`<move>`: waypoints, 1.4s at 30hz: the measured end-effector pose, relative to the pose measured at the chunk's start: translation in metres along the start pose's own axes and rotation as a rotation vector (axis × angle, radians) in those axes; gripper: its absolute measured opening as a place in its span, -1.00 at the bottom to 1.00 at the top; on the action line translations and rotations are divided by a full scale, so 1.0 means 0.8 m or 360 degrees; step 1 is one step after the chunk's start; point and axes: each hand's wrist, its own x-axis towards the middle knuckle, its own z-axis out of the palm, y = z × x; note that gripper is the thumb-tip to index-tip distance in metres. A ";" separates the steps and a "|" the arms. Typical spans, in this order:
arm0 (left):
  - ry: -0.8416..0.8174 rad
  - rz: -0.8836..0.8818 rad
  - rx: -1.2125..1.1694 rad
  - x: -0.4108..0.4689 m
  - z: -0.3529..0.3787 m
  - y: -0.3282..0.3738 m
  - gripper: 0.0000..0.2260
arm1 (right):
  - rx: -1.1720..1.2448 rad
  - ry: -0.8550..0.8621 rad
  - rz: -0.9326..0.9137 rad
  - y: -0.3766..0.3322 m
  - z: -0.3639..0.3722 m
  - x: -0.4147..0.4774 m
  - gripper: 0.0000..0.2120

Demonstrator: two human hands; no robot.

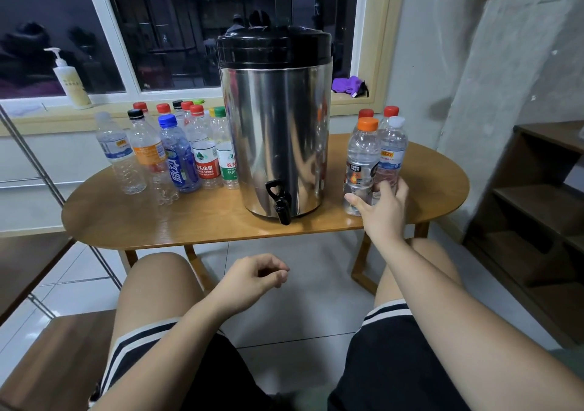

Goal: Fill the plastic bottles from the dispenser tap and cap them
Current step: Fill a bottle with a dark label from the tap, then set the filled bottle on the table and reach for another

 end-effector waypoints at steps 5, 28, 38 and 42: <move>0.0162 -0.0020 -0.0049 0.007 -0.026 0.004 -0.94 | -0.0024 -0.0046 0.0059 -0.005 0.012 0.017 -0.37; 0.1669 -0.0649 -0.0214 0.139 -0.291 -0.133 -0.33 | 0.0087 0.0067 -0.0128 -0.026 -0.001 -0.037 -0.30; 0.1480 -0.0643 -0.0192 0.130 -0.266 -0.081 -0.63 | 0.0202 -0.0329 -0.0104 -0.060 0.004 -0.074 -0.42; 0.1501 -0.0649 -0.0116 0.124 -0.265 -0.086 -0.64 | 0.0319 -0.0413 -0.0077 -0.071 0.006 -0.092 -0.50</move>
